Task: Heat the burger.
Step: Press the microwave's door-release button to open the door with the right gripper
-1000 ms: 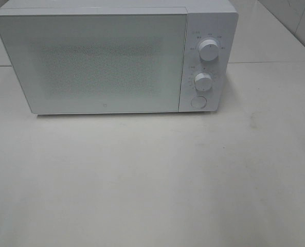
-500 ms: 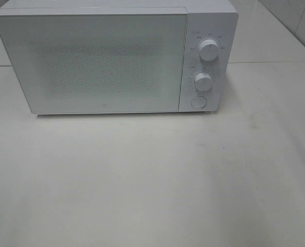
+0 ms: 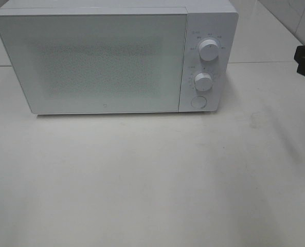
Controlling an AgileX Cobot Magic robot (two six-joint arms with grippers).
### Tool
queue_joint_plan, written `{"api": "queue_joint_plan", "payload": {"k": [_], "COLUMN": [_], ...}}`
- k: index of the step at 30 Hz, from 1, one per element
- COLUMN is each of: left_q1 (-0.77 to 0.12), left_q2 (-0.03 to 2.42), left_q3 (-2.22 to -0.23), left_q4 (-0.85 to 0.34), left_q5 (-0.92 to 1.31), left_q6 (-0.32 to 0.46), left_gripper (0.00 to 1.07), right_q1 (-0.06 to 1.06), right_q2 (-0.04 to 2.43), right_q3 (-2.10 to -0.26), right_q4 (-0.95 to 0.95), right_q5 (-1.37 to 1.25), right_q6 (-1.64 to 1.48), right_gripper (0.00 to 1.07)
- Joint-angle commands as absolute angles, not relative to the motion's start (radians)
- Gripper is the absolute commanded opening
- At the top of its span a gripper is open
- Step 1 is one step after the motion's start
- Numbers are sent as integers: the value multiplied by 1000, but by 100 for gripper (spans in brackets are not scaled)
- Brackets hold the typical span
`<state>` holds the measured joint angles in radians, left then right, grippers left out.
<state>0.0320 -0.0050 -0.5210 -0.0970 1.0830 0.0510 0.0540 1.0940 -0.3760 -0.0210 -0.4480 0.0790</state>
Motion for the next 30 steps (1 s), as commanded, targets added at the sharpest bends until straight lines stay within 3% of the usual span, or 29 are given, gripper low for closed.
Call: {"api": "queue_joint_plan", "payload": {"k": [1,12,30], "left_q1": [35,35,35], "left_q2": [-20,-20,-20], "left_q3": [-520,-520,-520], "left_q4": [-99,-99,-99], "left_q5": [1072,1072,1072], "left_q6": [47,47,47], "left_gripper": [99,99,99], "right_q1": [51,109,684], "right_q2": [1120,1212,1484], "right_q3": [-347,-241,-215], "right_q4": [-25,148,713], "right_q5": [-527,-717,-1087], "right_q6": [61,-86,-326], "right_gripper": [71,71,71]}}
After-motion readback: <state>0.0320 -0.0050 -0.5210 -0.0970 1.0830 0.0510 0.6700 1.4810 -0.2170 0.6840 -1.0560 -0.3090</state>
